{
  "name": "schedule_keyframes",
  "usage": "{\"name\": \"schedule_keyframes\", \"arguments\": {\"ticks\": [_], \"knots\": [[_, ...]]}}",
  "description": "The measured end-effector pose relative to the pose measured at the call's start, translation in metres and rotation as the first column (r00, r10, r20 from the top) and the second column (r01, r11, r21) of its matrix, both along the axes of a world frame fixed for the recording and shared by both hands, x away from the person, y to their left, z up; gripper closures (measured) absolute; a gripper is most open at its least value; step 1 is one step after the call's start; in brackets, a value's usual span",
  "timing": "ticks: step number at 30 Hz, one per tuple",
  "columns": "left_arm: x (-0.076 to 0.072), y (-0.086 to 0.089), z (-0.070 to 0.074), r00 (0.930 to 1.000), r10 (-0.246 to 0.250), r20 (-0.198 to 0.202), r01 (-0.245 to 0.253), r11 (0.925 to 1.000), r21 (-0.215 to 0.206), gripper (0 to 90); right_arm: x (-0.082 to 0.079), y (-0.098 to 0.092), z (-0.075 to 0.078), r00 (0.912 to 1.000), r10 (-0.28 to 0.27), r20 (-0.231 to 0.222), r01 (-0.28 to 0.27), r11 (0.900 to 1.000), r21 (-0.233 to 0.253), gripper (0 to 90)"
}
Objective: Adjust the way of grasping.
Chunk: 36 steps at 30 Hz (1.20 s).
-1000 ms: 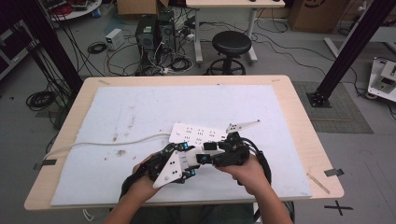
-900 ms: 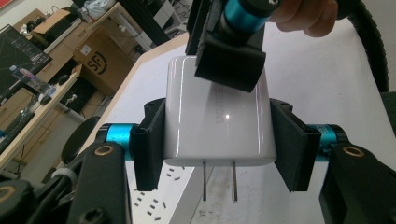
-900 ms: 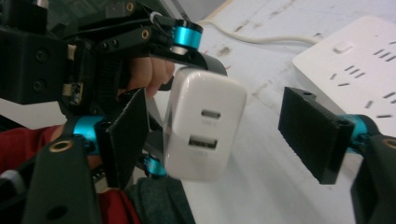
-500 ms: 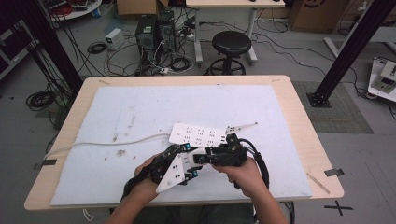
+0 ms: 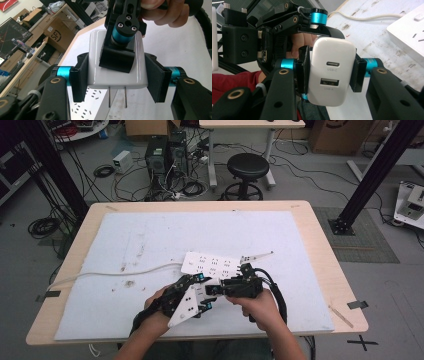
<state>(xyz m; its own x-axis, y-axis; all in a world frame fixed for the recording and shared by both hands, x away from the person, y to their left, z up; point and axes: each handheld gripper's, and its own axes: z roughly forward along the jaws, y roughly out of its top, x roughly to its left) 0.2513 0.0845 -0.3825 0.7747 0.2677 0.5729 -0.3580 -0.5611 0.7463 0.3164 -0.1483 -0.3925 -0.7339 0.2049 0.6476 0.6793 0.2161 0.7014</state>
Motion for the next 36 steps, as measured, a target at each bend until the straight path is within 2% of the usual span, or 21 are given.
{"name": "schedule_keyframes", "arguments": {"ticks": [3, 6, 8, 10, 12, 14, 16, 18, 19, 20, 21, 22, 24, 26, 28, 29, 32, 33, 34, 35, 36], "knots": [[0.0, -0.001, 0.0, 1.0, 0.008, 0.003, -0.008, 1.0, -0.003, 42.1, 0.0, 0.0, 0.001, 1.0, 0.001, -0.005, -0.001, 1.0, 0.001, 61.7], [0.002, -0.002, 0.0, 0.9997, 0.011, -0.024, -0.011, 0.9999, -0.005, 40.7, 0.0, 0.0, 0.002, 1.0, -0.001, 0.004, 0.001, 1.0, -0.006, 62.9], [0.003, -0.003, 0.0, 0.9993, 0.028, -0.026, -0.028, 0.9995, -0.012, 30.3, 0.0, 0.0, 0.003, 0.9999, -0.011, 0.008, 0.011, 1.0, -0.02, 63.2], [0.003, -0.002, 0.0, 0.9993, 0.024, -0.027, -0.024, 0.9996, -0.011, 28.4, 0.0, 0.0, 0.003, 0.9999, -0.013, 0.007, 0.014, 1.0, -0.028, 63.3], [0.003, -0.002, 0.0, 0.9992, 0.028, -0.028, -0.029, 0.9995, -0.016, 22.5, 0.001, -0.003, 0.004, 0.9995, -0.028, 0.017, 0.029, 0.999, -0.026, 63.3], [0.004, 0.001, 0.001, 0.9986, 0.034, -0.04, -0.034, 0.9993, -0.014, 22.1, 0.002, -0.007, 0.007, 0.9985, -0.047, 0.028, 0.048, 0.998, -0.038, 63.4], [0.005, 0.004, 0.002, 0.9977, 0.037, -0.058, -0.038, 0.9989, -0.026, 20.0, 0.003, -0.01, 0.01, 0.9964, -0.062, 0.058, 0.064, 0.997, -0.044, 63.3], [0.006, 0.007, 0.003, 0.9973, 0.039, -0.062, -0.042, 0.9986, -0.033, 20.0, 0.004, -0.012, 0.012, 0.9956, -0.07, 0.062, 0.073, 0.996, -0.045, 63.3], [0.009, 0.013, 0.006, 0.9946, 0.045, -0.093, -0.05, 0.9977, -0.047, 20.0, 0.004, -0.014, 0.014, 0.9935, -0.078, 0.082, 0.082, 0.996, -0.042, 63.3], [0.014, 0.019, 0.01, 0.989, 0.056, -0.137, -0.064, 0.9962, -0.058, 18.6, 0.005, -0.021, 0.023, 0.9875, -0.098, 0.124, 0.105, 0.993, -0.053, 63.3], [0.016, 0.022, 0.012, 0.985, 0.061, -0.162, -0.072, 0.9955, -0.062, 18.6, 0.005, -0.023, 0.026, 0.9847, -0.103, 0.14, 0.113, 0.991, -0.065, 63.3], [0.016, 0.022, 0.012, 0.985, 0.061, -0.162, -0.072, 0.9955, -0.062, 18.1, 0.005, -0.023, 0.026, 0.9847, -0.103, 0.14, 0.113, 0.991, -0.065, 63.3], [0.022, 0.029, 0.021, 0.9768, 0.073, -0.201, -0.086, 0.9947, -0.056, 17.4, 0.006, -0.029, 0.032, 0.9769, -0.112, 0.182, 0.129, 0.988, -0.083, 63.3], [0.024, 0.031, 0.023, 0.9759, 0.077, -0.204, -0.088, 0.9951, -0.045, 17.4, 0.006, -0.031, 0.035, 0.9763, -0.113, 0.185, 0.132, 0.986, -0.097, 63.3], [0.028, 0.035, 0.028, 0.9703, 0.091, -0.224, -0.1, 0.9946, -0.028, 17.3, 0.008, -0.034, 0.038, 0.9712, -0.113, 0.21, 0.138, 0.984, -0.109, 63.3], [0.028, 0.035, 0.028, 0.9703, 0.091, -0.224, -0.1, 0.9946, -0.028, 17.3, 0.008, -0.034, 0.038, 0.9712, -0.113, 0.21, 0.138, 0.984, -0.109, 63.3], [0.038, 0.046, 0.034, 0.9547, 0.11, -0.276, -0.121, 0.9924, -0.022, 17.3, 0.01, -0.043, 0.044, 0.9634, -0.119, 0.24, 0.155, 0.978, -0.139, 63.3], [0.038, 0.046, 0.034, 0.9547, 0.11, -0.276, -0.121, 0.9924, -0.022, 17.3, 0.01, -0.043, 0.044, 0.9634, -0.119, 0.24, 0.155, 0.978, -0.139, 63.3], [0.048, 0.055, 0.037, 0.935, 0.134, -0.328, -0.149, 0.9887, -0.019, 17.3, 0.012, -0.048, 0.05, 0.9532, -0.117, 0.279, 0.168, 0.971, -0.169, 63.3], [0.048, 0.055, 0.037, 0.935, 0.134, -0.328, -0.149, 0.9887, -0.019, 17.3, 0.012, -0.048, 0.05, 0.9532, -0.117, 0.279, 0.168, 0.971, -0.169, 63.3], [0.055, 0.062, 0.038, 0.9136, 0.142, -0.381, -0.154, 0.988, -0.001, 17.3, 0.013, -0.053, 0.054, 0.9459, -0.118, 0.302, 0.182, 0.965, -0.191, 63.3]]}}
